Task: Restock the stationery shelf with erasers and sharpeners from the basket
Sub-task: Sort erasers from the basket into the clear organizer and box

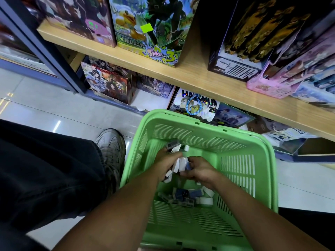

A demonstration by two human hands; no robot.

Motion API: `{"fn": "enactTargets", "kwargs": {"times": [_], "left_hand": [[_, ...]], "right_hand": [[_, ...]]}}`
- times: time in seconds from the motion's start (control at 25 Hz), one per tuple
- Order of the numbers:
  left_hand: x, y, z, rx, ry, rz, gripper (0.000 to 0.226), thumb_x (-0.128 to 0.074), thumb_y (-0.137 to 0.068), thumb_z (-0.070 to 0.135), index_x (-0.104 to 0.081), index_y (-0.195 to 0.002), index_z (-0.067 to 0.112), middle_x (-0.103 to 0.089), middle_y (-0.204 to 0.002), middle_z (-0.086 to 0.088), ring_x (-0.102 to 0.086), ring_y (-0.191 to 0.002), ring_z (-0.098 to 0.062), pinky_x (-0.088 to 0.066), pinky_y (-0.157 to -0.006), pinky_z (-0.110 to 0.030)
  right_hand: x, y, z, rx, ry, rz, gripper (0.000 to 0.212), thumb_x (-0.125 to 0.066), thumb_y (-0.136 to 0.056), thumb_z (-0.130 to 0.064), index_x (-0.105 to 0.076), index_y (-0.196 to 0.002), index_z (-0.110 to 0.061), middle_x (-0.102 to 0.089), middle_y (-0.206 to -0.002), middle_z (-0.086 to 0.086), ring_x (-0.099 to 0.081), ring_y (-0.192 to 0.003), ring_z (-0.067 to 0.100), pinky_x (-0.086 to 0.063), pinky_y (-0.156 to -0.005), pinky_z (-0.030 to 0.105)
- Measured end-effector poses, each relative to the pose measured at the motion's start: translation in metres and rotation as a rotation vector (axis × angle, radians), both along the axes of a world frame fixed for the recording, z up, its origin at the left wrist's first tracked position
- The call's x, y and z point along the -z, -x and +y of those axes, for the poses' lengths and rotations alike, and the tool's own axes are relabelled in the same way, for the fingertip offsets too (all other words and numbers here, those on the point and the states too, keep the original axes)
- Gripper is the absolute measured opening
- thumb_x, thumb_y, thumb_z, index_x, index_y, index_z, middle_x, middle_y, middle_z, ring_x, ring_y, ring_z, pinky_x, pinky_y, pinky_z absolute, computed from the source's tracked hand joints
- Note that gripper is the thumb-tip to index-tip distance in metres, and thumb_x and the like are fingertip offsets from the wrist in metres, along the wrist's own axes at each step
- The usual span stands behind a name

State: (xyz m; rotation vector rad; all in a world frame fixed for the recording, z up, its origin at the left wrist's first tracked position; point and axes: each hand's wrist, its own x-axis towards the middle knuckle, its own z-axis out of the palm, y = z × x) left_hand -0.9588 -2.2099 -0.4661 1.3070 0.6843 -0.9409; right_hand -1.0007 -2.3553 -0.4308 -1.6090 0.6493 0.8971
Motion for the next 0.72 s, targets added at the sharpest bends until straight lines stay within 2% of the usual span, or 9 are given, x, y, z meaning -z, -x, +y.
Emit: {"fn": "enactTargets", "kwargs": {"times": [0.08,0.12,0.24,0.36,0.48,0.56,0.64,0.68,0.72], "left_hand": [[0.000,0.000,0.000,0.038,0.034,0.009,0.026,-0.077,-0.077,0.013,-0.073,-0.102,0.018,-0.076,-0.092,-0.015,-0.073,-0.088,-0.036,-0.060,-0.081,-0.053],[-0.003,0.000,0.000,0.052,0.050,0.013,0.023,-0.075,-0.079,0.011,-0.073,-0.102,0.015,-0.076,-0.091,-0.015,-0.073,-0.086,-0.035,-0.060,-0.078,-0.050],[-0.008,0.003,-0.001,0.078,0.054,0.028,0.020,-0.070,-0.083,0.005,-0.071,-0.102,0.011,-0.074,-0.082,-0.013,-0.070,-0.070,-0.027,-0.055,-0.059,-0.031],[-0.013,0.005,-0.002,0.165,0.064,0.010,0.019,-0.074,-0.080,0.007,-0.072,-0.098,0.009,-0.076,-0.083,-0.010,-0.069,-0.071,-0.024,-0.052,-0.062,-0.028],[-0.026,0.008,0.001,0.279,0.079,0.000,0.023,-0.077,-0.079,0.015,-0.073,-0.102,0.012,-0.076,-0.097,-0.011,-0.068,-0.079,-0.023,-0.051,-0.065,-0.026],[-0.037,0.010,-0.001,0.311,0.125,0.004,0.027,-0.075,-0.078,0.016,-0.071,-0.104,0.010,-0.074,-0.094,-0.013,-0.066,-0.076,-0.024,-0.051,-0.063,-0.027],[-0.048,0.008,-0.004,0.309,0.159,0.005,0.040,-0.076,-0.067,0.020,-0.069,-0.104,0.010,-0.072,-0.089,-0.015,-0.066,-0.078,-0.028,-0.052,-0.070,-0.033],[-0.054,0.006,-0.005,0.295,0.186,-0.007,0.040,-0.075,-0.064,0.021,-0.069,-0.102,0.011,-0.072,-0.086,-0.015,-0.066,-0.078,-0.029,-0.052,-0.072,-0.036],[-0.060,0.004,-0.006,0.269,0.207,-0.027,0.031,-0.073,-0.068,0.018,-0.069,-0.097,0.010,-0.071,-0.080,-0.014,-0.066,-0.073,-0.027,-0.053,-0.069,-0.034]], "right_hand": [[-0.001,-0.003,-0.005,-0.106,0.128,-0.026,0.020,-0.081,-0.076,0.002,-0.069,-0.092,-0.005,-0.073,-0.086,0.012,-0.073,-0.080,0.025,-0.062,-0.077,0.041],[-0.002,-0.005,-0.007,-0.088,0.133,-0.029,0.022,-0.082,-0.076,0.000,-0.070,-0.095,-0.004,-0.074,-0.089,0.013,-0.073,-0.082,0.025,-0.061,-0.081,0.043],[-0.012,-0.007,-0.013,0.015,0.060,0.009,0.033,-0.076,-0.078,0.007,-0.065,-0.109,0.002,-0.074,-0.101,0.017,-0.073,-0.091,0.028,-0.060,-0.080,0.035],[-0.027,-0.007,-0.020,0.167,-0.057,0.007,0.030,-0.068,-0.081,0.016,-0.064,-0.106,0.001,-0.072,-0.105,0.018,-0.071,-0.100,0.032,-0.057,-0.091,0.038],[-0.040,-0.012,-0.030,0.179,-0.048,-0.004,0.030,-0.067,-0.079,0.019,-0.063,-0.104,0.002,-0.071,-0.102,0.017,-0.071,-0.098,0.031,-0.057,-0.093,0.041],[-0.048,-0.014,-0.038,0.127,-0.003,-0.029,0.031,-0.067,-0.077,0.022,-0.064,-0.101,0.002,-0.071,-0.098,0.018,-0.070,-0.098,0.035,-0.054,-0.096,0.049],[-0.060,-0.016,-0.045,0.100,0.011,-0.043,0.034,-0.067,-0.076,0.023,-0.062,-0.103,0.004,-0.070,-0.101,0.021,-0.069,-0.099,0.037,-0.053,-0.097,0.052],[-0.067,-0.016,-0.049,0.092,-0.004,-0.044,0.036,-0.068,-0.076,0.022,-0.061,-0.107,0.005,-0.069,-0.105,0.023,-0.069,-0.099,0.039,-0.053,-0.096,0.053],[-0.075,-0.016,-0.052,0.076,-0.018,-0.044,0.038,-0.070,-0.076,0.019,-0.060,-0.110,0.007,-0.069,-0.108,0.025,-0.069,-0.101,0.040,-0.054,-0.095,0.053]]}}
